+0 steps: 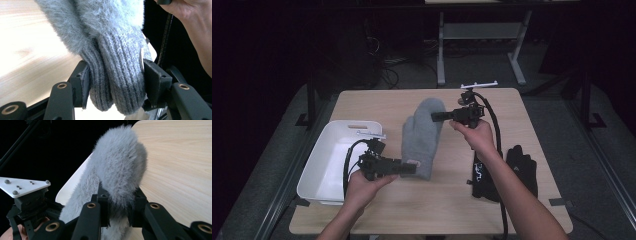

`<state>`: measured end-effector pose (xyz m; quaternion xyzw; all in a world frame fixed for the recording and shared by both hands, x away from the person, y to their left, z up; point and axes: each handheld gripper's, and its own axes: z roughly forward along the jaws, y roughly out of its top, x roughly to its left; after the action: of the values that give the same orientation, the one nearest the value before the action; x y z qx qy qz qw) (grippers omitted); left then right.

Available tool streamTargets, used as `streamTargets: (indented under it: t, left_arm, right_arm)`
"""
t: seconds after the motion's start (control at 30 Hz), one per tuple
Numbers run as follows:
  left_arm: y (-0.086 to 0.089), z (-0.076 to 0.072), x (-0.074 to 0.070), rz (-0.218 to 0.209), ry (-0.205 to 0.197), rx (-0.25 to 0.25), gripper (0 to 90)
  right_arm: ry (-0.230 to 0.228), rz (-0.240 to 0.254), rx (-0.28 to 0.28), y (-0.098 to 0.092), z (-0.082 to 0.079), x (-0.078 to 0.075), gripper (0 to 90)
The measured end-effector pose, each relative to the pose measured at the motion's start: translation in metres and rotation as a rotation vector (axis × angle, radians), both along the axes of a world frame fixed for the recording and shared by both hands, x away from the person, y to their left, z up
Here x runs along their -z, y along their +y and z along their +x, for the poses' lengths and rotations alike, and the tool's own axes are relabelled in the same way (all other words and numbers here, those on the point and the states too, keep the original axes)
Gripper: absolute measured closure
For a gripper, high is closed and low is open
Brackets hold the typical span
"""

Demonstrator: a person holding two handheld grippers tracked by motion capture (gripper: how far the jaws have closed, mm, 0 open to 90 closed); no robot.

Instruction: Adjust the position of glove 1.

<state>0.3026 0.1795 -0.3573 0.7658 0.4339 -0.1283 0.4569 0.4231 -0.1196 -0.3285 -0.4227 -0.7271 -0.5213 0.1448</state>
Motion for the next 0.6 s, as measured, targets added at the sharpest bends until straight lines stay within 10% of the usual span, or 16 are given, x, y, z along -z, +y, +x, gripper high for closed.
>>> streamTargets:
  t: [0.6]
  left_arm:
    - [0.033, -0.011, -0.022, -0.006, -0.051, -0.038, 44.2]
  right_arm:
    - [-0.029, 0.021, -0.036, 0.036, -0.002, -0.03, 74.7]
